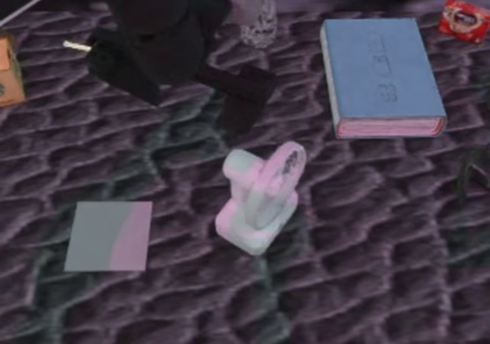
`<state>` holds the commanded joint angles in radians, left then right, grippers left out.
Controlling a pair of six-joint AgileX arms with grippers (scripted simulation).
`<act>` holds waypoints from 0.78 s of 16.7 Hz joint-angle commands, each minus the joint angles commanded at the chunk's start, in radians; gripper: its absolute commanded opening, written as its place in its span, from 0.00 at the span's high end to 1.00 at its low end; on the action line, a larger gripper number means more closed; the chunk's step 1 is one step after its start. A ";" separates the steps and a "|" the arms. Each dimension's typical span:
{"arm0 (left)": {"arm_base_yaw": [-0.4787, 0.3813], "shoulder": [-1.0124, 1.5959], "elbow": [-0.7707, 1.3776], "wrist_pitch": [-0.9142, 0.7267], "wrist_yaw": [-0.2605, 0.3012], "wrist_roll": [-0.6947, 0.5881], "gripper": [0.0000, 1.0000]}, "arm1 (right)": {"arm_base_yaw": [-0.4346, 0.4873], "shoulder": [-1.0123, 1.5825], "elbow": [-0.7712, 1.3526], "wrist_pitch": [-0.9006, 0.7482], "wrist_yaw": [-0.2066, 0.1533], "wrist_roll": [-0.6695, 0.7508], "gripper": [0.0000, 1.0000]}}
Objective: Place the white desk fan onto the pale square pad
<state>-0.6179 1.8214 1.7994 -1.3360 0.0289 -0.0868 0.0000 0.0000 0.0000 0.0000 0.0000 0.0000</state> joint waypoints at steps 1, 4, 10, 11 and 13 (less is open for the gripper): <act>-0.024 0.080 0.086 -0.048 -0.003 -0.008 0.00 | 0.000 0.000 0.000 0.000 0.000 0.000 0.00; -0.085 0.284 0.312 -0.164 -0.012 -0.032 0.00 | 0.000 0.000 0.000 0.000 0.000 0.000 0.00; -0.140 0.481 0.533 -0.265 -0.023 -0.059 0.00 | 0.000 0.000 0.000 0.000 0.000 0.000 0.00; -0.140 0.481 0.533 -0.265 -0.023 -0.059 0.00 | 0.000 0.000 0.000 0.000 0.000 0.000 0.00; -0.140 0.481 0.533 -0.265 -0.023 -0.059 0.00 | 0.000 0.000 0.000 0.000 0.000 0.000 0.00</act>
<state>-0.7574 2.3021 2.3327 -1.6011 0.0056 -0.1458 0.0000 0.0000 0.0000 0.0000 0.0000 0.0000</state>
